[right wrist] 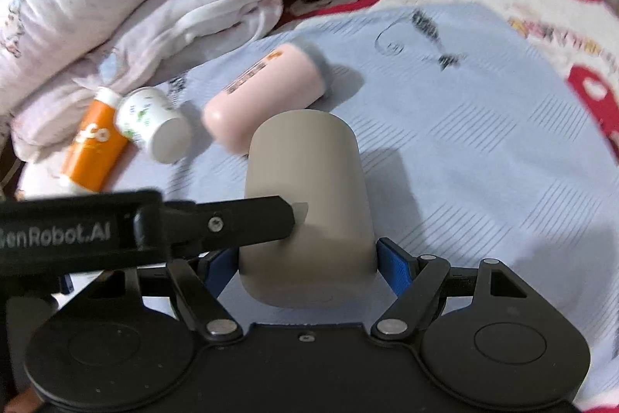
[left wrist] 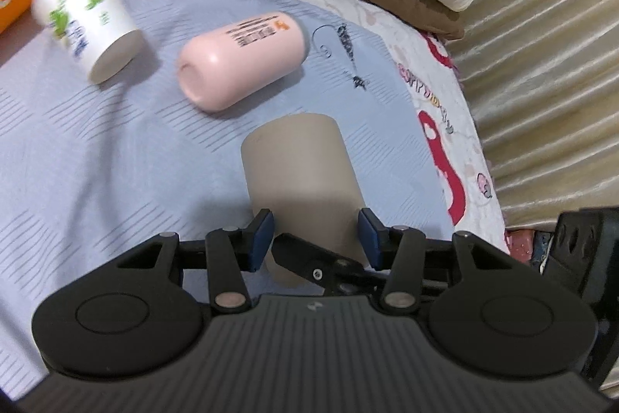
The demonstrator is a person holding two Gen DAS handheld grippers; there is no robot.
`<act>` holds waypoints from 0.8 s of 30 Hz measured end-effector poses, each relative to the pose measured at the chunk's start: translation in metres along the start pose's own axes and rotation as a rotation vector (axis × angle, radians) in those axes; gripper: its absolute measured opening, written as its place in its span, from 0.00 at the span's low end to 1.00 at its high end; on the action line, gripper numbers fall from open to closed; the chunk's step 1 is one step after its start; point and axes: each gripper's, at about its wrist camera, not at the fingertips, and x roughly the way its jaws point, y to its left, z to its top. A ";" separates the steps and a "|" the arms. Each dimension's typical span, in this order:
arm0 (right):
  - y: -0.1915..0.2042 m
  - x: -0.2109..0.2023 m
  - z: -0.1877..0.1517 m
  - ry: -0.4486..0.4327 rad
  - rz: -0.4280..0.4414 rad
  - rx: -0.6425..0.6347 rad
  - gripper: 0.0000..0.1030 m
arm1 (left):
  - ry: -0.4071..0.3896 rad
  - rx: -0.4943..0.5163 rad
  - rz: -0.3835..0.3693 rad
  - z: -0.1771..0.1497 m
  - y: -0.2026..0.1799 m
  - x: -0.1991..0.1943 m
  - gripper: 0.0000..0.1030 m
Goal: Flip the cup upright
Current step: 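Lift the grey metal cup with the right gripper and rotate it upright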
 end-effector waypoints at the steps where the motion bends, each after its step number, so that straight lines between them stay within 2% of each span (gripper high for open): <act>1: 0.001 0.000 -0.002 0.008 0.004 -0.007 0.79 | 0.011 -0.004 -0.001 -0.002 0.003 -0.001 0.45; 8: 0.000 0.002 -0.006 0.052 0.044 -0.052 0.79 | 0.048 -0.012 -0.040 -0.006 0.017 -0.002 0.46; 11: 0.001 -0.001 0.003 0.092 0.089 -0.121 0.82 | 0.064 0.015 -0.015 0.000 0.017 -0.001 0.56; 12: 0.004 0.000 0.007 0.107 0.101 -0.148 0.86 | 0.071 0.008 -0.016 0.002 0.019 0.000 0.57; 14: 0.007 0.003 0.015 0.146 0.106 -0.201 0.88 | 0.079 -0.027 -0.030 0.005 0.025 0.003 0.62; 17: 0.011 0.014 0.024 0.208 0.108 -0.252 0.89 | 0.073 -0.042 -0.025 0.007 0.030 0.008 0.69; 20: 0.012 0.027 0.029 0.251 0.100 -0.256 0.88 | 0.077 -0.055 -0.043 0.011 0.034 0.014 0.70; 24: 0.013 0.030 0.030 0.264 0.107 -0.255 0.82 | 0.067 -0.041 -0.068 0.010 0.034 0.018 0.70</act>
